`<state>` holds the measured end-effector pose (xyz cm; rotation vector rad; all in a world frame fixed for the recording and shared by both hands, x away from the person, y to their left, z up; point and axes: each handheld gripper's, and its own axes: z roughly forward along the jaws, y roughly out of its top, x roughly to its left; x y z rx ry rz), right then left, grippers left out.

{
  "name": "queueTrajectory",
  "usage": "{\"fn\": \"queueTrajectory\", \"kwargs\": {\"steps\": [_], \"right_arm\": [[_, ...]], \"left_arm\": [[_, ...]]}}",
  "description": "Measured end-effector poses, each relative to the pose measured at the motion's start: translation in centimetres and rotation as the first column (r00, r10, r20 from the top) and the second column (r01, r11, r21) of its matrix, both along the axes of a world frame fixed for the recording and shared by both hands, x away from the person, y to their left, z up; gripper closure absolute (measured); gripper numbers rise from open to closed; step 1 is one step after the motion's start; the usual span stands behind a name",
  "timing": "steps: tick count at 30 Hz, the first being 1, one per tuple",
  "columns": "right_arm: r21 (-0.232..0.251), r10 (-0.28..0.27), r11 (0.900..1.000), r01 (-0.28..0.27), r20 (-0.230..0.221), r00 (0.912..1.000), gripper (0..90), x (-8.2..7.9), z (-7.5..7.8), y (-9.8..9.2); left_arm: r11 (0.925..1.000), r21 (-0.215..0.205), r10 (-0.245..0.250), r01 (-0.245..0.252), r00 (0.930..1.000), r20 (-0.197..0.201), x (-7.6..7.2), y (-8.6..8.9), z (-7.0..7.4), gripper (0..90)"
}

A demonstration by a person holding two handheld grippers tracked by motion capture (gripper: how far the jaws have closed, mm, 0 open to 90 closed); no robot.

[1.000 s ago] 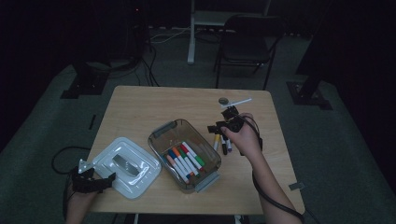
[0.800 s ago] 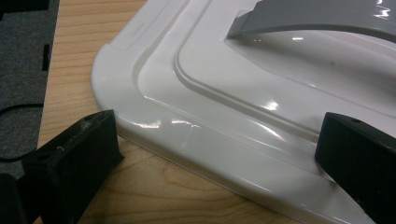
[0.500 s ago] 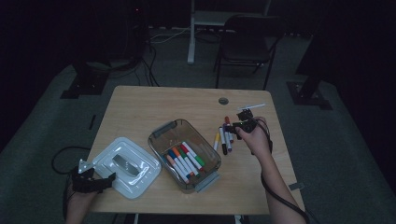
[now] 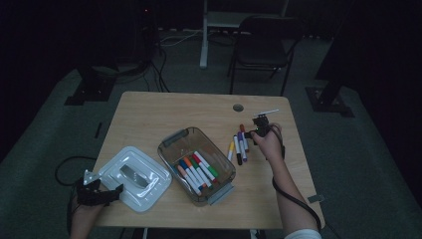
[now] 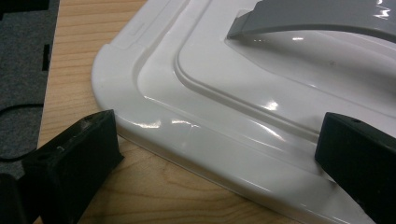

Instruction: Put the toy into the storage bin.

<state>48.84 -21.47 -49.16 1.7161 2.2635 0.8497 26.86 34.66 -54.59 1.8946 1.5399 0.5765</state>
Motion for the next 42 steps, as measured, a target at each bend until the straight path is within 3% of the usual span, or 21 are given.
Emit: {"fn": "queueTrajectory", "kwargs": {"steps": [7,9,18,25,30,35,42], "right_arm": [[-0.012,-0.016,1.0,0.016,-0.039,0.9991,61.9,1.2,-1.4,0.5],[-0.038,-0.019,0.999,0.017,-0.044,0.9988,62.6,1.4,-1.6,0.6],[-0.056,-0.037,0.998,0.033,-0.073,0.9967,65.5,1.5,-1.9,0.1],[-0.082,-0.077,0.994,0.069,-0.098,0.9922,75.6,1.6,-2.3,-0.3],[-0.062,-0.109,0.993,0.103,-0.093,0.9897,76.5,1.3,-2.0,-0.8],[-0.026,-0.127,0.992,0.126,-0.077,0.9889,76.5,0.6,-0.8,-1.3],[0.037,-0.101,0.994,0.103,-0.061,0.993,76.6,-0.8,1.2,-1.7]], "left_arm": [[1.0,0.0,0.0,0.0,1.0,0.0,0.0,0.0,0.0,0.5],[1.0,0.0,0.0,0.0,1.0,0.0,0.0,0.0,0.0,0.5],[1.0,0.0,0.0,0.0,1.0,0.0,0.0,0.0,0.0,0.5],[1.0,0.0,0.0,0.0,1.0,0.0,0.0,0.0,0.0,0.5],[1.0,0.0,0.0,0.0,1.0,0.0,0.0,0.0,0.0,0.5],[1.0,0.0,0.0,0.0,1.0,0.0,0.0,0.0,0.0,0.5],[1.0,0.0,0.0,0.0,1.0,0.0,0.0,0.0,0.0,0.5]]}}
